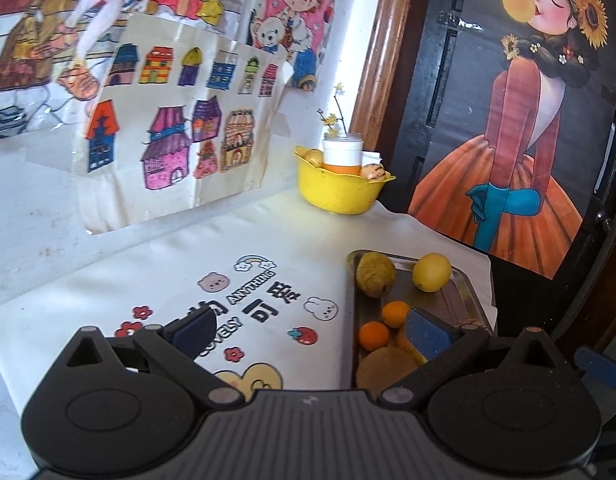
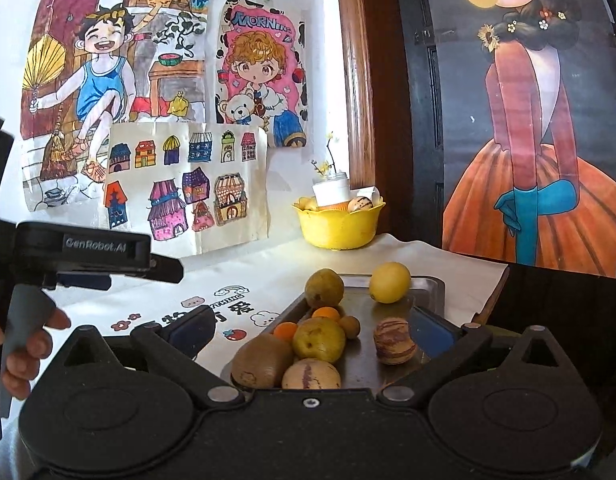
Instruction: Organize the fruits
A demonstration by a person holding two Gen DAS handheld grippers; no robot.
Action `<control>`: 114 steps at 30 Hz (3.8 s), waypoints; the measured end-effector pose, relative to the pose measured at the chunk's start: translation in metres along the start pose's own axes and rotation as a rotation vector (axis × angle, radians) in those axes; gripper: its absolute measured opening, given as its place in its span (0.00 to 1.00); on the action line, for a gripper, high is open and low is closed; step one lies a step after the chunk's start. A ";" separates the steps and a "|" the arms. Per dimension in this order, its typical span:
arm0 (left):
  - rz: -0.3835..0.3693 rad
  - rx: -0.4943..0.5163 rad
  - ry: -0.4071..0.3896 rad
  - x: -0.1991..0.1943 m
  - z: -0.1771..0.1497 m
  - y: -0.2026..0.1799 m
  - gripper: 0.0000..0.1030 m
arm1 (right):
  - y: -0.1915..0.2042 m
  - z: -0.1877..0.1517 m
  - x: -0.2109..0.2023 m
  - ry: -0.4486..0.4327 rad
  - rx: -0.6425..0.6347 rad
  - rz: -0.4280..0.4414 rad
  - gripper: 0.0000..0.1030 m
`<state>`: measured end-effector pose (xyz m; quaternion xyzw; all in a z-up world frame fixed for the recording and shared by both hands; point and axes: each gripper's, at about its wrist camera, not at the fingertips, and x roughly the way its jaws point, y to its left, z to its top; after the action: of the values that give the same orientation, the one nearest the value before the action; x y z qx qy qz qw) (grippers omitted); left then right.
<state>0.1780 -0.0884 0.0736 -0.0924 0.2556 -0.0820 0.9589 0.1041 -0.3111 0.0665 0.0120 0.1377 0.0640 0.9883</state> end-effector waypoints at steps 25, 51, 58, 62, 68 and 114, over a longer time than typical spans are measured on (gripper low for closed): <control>0.084 -0.077 -0.061 -0.049 -0.037 0.057 1.00 | 0.041 -0.015 -0.030 -0.068 0.005 -0.063 0.99; 0.173 -0.012 -0.113 -0.085 -0.080 0.068 1.00 | 0.053 -0.041 -0.046 -0.099 0.025 -0.066 0.99; 0.169 -0.018 -0.103 -0.088 -0.094 0.075 1.00 | 0.059 -0.049 -0.048 -0.112 0.014 -0.072 1.00; 0.170 -0.010 -0.105 -0.091 -0.102 0.077 1.00 | 0.063 -0.058 -0.049 -0.112 0.006 -0.076 1.00; 0.152 0.013 -0.129 -0.095 -0.109 0.074 1.00 | 0.067 -0.068 -0.048 -0.104 0.000 -0.084 0.99; 0.126 0.048 -0.124 -0.095 -0.122 0.075 1.00 | 0.072 -0.083 -0.038 -0.045 -0.014 -0.099 1.00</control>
<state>0.0437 -0.0128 -0.0017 -0.0579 0.1989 -0.0219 0.9781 0.0359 -0.2442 0.0001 -0.0004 0.1154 0.0155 0.9932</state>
